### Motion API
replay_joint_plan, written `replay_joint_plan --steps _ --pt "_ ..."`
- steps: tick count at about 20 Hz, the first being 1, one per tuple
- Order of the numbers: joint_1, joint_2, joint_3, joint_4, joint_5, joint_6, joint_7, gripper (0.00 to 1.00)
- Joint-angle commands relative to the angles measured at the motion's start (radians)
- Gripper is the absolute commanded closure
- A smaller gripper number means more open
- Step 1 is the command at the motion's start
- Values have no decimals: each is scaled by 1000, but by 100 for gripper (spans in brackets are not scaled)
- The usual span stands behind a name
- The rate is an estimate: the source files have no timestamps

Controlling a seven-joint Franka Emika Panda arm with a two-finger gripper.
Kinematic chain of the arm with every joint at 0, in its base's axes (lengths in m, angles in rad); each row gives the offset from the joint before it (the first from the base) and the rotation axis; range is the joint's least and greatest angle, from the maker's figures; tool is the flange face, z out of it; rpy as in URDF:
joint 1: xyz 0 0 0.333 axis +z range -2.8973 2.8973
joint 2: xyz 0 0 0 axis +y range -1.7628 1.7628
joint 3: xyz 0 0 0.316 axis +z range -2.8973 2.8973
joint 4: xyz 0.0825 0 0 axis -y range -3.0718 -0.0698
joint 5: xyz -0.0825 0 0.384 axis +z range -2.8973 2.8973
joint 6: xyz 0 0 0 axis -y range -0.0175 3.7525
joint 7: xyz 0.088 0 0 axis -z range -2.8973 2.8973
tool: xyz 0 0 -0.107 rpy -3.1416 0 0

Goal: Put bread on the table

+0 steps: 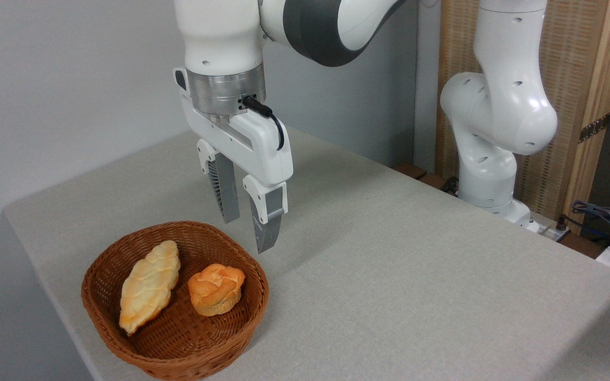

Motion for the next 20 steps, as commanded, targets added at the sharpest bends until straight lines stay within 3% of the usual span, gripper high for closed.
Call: replay_joint_plan --steps 1,20 --pt "-7 -1 29 26 3 -43 -16 0" --pt "-8 9 26 33 5 -33 -15 0"
